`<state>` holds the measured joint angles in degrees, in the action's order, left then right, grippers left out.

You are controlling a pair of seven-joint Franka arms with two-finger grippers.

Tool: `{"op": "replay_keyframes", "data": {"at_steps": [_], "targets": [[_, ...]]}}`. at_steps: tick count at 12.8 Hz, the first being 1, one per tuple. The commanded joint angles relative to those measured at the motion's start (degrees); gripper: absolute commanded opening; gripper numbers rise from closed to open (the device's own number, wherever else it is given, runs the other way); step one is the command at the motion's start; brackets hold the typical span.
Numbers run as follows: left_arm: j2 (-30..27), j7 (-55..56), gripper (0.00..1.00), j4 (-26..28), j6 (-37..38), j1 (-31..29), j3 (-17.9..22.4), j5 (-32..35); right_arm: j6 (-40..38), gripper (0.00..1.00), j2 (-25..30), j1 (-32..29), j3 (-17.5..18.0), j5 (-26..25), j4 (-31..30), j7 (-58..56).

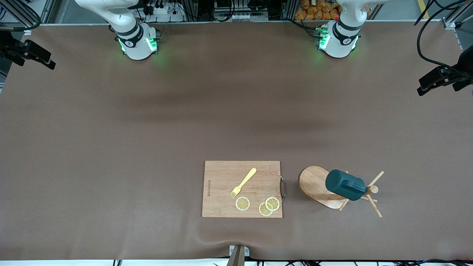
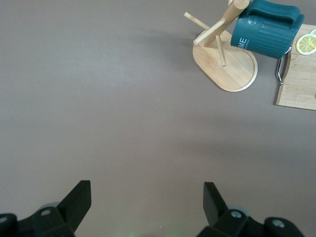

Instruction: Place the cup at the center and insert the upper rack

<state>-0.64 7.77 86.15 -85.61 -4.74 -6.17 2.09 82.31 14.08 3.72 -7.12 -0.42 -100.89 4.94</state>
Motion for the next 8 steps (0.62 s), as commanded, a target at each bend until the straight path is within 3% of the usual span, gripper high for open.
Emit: {"op": "replay_keyframes", "data": {"at_steps": [1,8], "targets": [[-1.1,-1.0,1.00,0.3,0.2,-0.1,-0.2,0.0,-0.4,1.00,0.7,-1.2,0.6,1.1,0.3,-1.2],[-1.2,-1.1,1.00,0.3,0.2,0.3,-0.7,-0.2,-0.1,1.00,0.7,-1.1,0.7,1.1,0.4,-1.2]]}}
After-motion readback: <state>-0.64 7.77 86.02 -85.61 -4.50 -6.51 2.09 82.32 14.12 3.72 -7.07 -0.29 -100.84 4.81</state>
